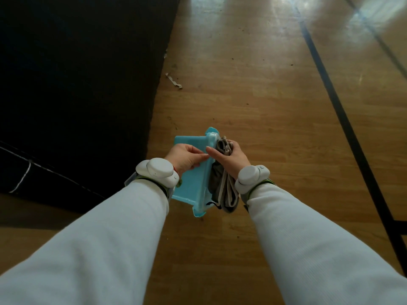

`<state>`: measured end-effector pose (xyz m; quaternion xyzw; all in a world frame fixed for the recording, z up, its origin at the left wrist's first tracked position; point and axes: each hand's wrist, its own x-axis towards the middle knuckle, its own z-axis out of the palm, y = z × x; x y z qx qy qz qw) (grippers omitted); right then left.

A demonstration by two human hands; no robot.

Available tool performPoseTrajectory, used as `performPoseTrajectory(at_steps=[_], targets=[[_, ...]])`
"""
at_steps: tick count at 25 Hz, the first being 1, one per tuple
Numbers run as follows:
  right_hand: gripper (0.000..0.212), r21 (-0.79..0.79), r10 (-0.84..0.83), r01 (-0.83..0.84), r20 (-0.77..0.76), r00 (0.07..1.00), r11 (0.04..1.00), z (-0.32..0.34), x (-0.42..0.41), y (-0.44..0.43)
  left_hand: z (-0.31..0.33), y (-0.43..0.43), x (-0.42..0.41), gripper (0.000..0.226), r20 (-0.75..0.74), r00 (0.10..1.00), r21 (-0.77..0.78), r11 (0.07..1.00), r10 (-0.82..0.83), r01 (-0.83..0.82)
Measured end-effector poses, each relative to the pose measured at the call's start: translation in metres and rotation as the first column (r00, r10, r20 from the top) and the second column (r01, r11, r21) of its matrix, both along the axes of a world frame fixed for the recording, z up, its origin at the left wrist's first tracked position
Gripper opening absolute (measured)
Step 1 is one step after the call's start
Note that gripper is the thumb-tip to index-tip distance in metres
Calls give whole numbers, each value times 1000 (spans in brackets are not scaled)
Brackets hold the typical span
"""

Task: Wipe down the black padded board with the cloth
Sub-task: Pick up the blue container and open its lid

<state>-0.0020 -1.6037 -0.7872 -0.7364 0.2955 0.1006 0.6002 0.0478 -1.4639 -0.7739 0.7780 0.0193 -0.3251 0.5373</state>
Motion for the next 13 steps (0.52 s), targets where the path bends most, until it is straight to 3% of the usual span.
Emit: performPoseTrajectory(at_steps=[13], targets=[[37,-139,18,-15,25,1000,990,14,11,-4,-2,13,4,7,-75,989,-97,986,131,-138]])
